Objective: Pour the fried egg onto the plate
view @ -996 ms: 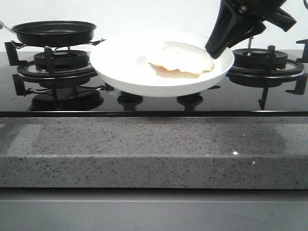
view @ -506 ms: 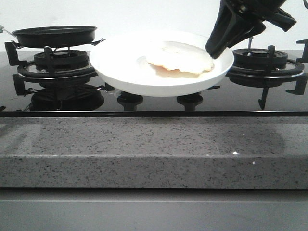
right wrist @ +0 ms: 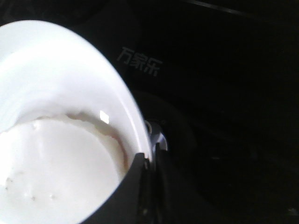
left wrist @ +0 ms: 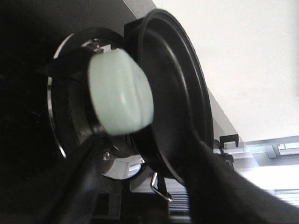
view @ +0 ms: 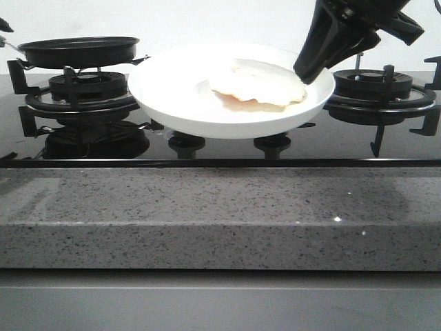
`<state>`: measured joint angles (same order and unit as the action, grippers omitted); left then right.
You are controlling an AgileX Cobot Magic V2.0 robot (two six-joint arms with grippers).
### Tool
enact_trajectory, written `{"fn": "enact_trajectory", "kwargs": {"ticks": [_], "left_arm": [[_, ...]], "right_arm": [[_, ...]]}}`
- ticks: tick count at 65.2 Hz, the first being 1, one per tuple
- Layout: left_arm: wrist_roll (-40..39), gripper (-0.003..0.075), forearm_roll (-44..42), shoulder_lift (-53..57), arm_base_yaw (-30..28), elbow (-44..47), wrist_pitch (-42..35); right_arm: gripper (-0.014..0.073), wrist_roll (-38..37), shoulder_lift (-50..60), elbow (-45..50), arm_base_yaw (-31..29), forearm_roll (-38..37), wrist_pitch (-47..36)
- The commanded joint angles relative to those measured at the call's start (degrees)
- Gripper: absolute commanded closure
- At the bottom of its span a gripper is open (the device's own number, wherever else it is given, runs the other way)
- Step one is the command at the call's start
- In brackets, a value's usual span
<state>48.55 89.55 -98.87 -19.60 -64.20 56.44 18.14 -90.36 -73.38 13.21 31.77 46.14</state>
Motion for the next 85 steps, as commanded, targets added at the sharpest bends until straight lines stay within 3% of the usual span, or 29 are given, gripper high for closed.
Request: {"fn": "enact_trajectory", "kwargs": {"ticks": [1, 11, 32, 45, 67, 85], "left_arm": [[0.24, 0.0484, 2.86, 2.27, -0.24, -1.57, 3.65], [0.24, 0.0734, 2.31, 2.27, -0.24, -1.47, 4.61], [0.04, 0.074, 2.21, 3.85, -0.24, -0.57, 6.7], [2.02, 0.074, -0.92, 11.76, -0.24, 3.75, 0.22], [-0.8, 0.074, -25.09, 32.25, 4.88, 7.99, -20.36], [-16.46, 0.074, -53.96, 45.62, 14.65, 10.09, -27.27]], "right_arm": [[0.0654, 0.3, 2.69, -1.61, 0.18, 2.45, -1.81], [0.0654, 0.3, 2.69, -1.61, 0.18, 2.45, -1.81], [0.0654, 0.3, 2.69, -1.61, 0.18, 2.45, -1.81], [0.0654, 0.3, 2.69, -1.61, 0.18, 2.45, -1.81], [0.0654, 0.3, 2.69, -1.61, 0.18, 2.45, -1.81], [0.0654, 0.3, 2.69, -1.61, 0.18, 2.45, -1.81]]}}
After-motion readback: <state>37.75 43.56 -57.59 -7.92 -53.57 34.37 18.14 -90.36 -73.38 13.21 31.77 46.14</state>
